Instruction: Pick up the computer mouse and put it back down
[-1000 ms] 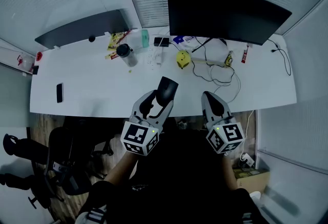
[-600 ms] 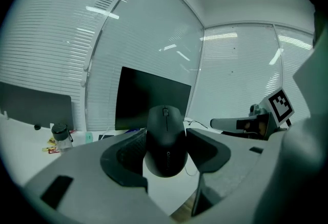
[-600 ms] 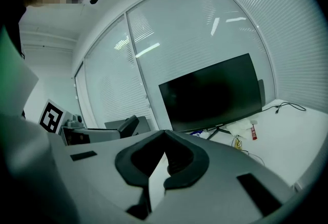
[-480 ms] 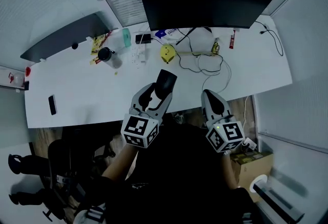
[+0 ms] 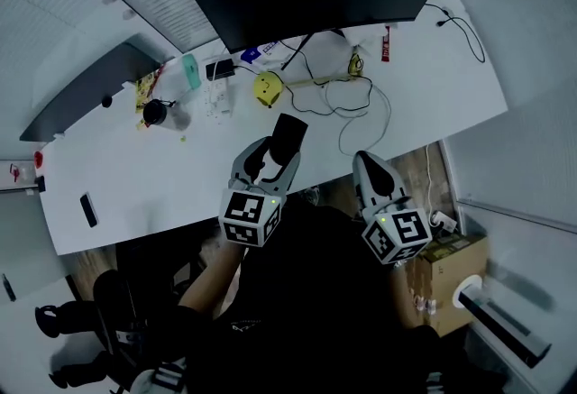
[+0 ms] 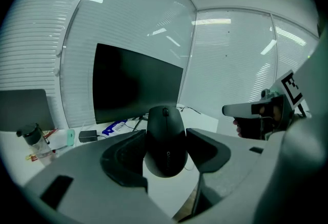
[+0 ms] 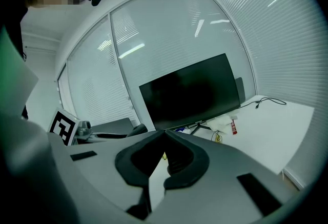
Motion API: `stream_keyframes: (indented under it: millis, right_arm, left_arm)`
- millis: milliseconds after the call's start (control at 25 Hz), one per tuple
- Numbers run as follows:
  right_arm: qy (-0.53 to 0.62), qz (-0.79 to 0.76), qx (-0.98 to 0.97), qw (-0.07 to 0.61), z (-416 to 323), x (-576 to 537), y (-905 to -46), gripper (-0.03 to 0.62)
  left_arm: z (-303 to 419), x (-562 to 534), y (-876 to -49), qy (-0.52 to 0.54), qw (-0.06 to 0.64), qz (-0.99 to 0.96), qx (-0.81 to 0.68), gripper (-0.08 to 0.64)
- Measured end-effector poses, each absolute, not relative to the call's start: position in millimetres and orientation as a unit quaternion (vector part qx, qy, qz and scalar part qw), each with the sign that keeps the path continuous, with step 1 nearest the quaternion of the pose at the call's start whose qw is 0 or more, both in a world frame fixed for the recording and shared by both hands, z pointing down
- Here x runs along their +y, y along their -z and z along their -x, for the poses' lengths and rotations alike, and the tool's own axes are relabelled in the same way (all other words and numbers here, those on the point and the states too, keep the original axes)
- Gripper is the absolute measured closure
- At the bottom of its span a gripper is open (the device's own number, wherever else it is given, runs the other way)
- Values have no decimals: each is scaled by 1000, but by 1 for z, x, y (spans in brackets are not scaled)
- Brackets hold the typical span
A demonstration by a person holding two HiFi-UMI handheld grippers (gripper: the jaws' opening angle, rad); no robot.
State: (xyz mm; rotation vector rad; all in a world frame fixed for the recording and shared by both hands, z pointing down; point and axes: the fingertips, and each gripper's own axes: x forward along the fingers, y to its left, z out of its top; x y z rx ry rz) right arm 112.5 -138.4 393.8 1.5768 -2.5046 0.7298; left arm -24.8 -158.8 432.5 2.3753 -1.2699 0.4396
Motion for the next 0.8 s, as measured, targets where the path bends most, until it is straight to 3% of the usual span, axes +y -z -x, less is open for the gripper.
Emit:
stream_keyframes:
  millis: [800]
  right_arm:
    - [-296,-566,-767,53,-127,-150,-425,594]
  left_arm:
    - [-14,-190,-562,-301,228,-857,-350,308]
